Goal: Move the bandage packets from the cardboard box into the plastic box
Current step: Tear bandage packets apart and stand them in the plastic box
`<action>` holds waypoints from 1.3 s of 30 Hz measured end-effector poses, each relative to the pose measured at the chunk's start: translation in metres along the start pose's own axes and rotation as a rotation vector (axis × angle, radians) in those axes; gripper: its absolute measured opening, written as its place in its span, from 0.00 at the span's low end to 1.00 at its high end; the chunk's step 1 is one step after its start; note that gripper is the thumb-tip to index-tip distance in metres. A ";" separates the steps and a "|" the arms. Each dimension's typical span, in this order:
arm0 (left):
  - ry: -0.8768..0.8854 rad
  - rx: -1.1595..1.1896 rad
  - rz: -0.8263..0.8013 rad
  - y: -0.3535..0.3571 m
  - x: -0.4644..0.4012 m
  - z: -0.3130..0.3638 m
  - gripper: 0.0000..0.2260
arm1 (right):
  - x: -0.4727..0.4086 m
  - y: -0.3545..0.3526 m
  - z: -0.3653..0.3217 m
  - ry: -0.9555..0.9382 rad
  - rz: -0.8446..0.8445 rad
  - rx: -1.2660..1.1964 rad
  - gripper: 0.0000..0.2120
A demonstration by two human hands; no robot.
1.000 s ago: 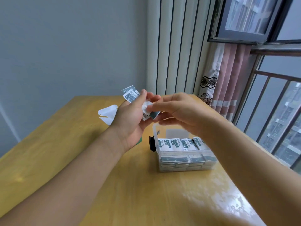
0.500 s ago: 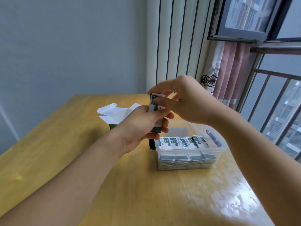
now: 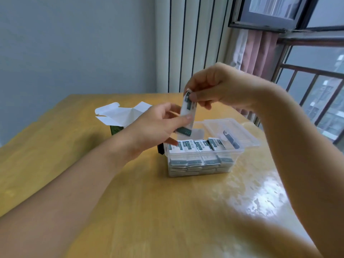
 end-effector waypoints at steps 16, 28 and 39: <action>0.324 -0.633 0.079 0.002 -0.003 -0.002 0.05 | 0.007 0.028 0.076 0.318 -0.445 0.297 0.07; 0.317 -0.652 0.087 0.000 -0.007 -0.006 0.09 | 0.001 0.041 0.074 0.361 -0.480 0.516 0.09; 0.342 -0.645 0.079 0.001 -0.006 -0.003 0.17 | -0.003 0.047 0.072 0.363 -0.502 0.629 0.14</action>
Point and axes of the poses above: each hand's wrist, its own x-axis away from the middle knuckle, its own y-axis out of the palm, z = x × y, the point moved 7 cm from there along -x, towards the middle knuckle, and after that the axes turned 6 degrees about -y, right-handed, at the moved point
